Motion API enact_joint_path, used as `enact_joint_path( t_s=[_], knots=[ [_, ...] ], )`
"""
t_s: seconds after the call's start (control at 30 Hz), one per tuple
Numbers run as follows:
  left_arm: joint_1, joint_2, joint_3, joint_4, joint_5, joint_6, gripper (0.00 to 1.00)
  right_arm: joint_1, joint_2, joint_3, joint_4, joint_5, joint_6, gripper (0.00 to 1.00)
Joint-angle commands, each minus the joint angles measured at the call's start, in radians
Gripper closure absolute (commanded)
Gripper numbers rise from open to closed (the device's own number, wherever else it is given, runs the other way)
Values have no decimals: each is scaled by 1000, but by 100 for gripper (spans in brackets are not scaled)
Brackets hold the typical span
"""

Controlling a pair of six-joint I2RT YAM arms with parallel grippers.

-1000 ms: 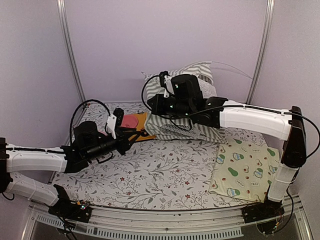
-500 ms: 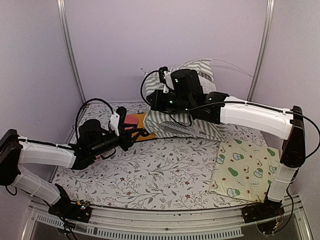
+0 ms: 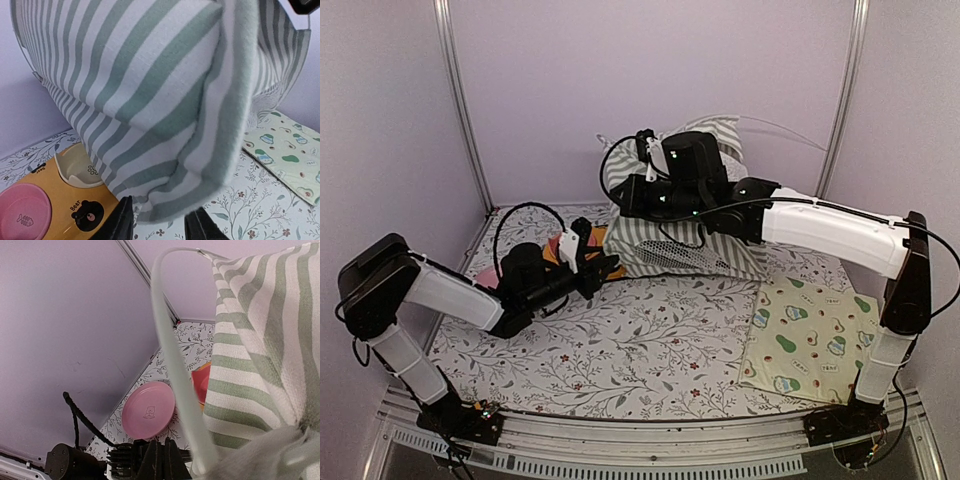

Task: Set up the pet tent
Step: Attach the tent pole to the pole socket of the pet tent.

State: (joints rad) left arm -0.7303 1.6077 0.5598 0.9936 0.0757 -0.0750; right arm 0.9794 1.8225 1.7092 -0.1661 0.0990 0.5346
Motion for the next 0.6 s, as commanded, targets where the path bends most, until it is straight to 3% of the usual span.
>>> enact_joint_path(
  t_s=[0.0,0.1,0.23,0.57],
  knots=[
    [14,49,48,73,-20,45,65,-2,-34,41,23,-20,-23,100],
    [14,64,63,78,2,54,73,-1,-39,46,20,-22,-16,100],
    [5,27,51,60,8,66,100,-6,-41,46,17,3,-22,100],
    [-73,-246,-28,-194,0,75,100,-38,8,-2,31,76,-62,100]
  ],
)
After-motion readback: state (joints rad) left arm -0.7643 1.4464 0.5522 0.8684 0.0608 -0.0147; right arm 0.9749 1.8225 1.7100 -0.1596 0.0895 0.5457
